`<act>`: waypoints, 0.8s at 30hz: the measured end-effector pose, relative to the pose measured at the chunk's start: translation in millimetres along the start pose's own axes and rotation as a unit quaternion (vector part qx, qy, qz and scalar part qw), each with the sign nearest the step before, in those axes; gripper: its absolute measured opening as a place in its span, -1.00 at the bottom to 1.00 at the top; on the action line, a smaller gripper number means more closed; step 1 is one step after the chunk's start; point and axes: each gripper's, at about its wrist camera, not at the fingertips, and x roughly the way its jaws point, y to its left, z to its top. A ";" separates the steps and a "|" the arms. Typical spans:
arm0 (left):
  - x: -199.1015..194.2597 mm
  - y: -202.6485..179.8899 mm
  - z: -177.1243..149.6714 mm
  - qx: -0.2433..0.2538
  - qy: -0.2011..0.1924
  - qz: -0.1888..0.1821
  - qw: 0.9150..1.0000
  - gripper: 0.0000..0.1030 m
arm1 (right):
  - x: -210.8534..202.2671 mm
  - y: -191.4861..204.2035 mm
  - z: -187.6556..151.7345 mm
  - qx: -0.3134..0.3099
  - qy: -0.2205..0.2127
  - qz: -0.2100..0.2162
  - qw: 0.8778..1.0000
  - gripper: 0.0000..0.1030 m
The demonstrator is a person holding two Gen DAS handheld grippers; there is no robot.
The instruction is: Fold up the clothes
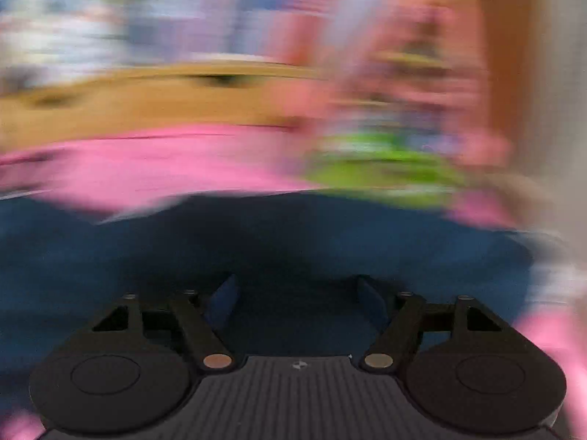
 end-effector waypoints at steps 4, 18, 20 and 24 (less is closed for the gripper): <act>11.0 -4.4 32.5 -0.006 -0.050 -0.091 0.995 0.48 | -50.0 31.9 21.5 -0.035 -0.078 0.094 0.992 -0.04; 153.5 -21.1 89.2 -0.007 0.003 -0.082 0.997 -0.26 | -76.2 280.3 45.8 -0.203 -0.029 0.378 0.903 -0.78; 164.7 -20.3 96.7 -0.003 0.002 -0.075 0.997 -0.17 | -62.5 283.7 58.1 -0.181 -0.023 0.383 0.905 -0.78; 178.6 -16.8 106.0 -0.017 0.014 -0.045 0.999 0.32 | -45.0 293.7 65.2 -0.160 -0.048 0.380 0.910 -0.79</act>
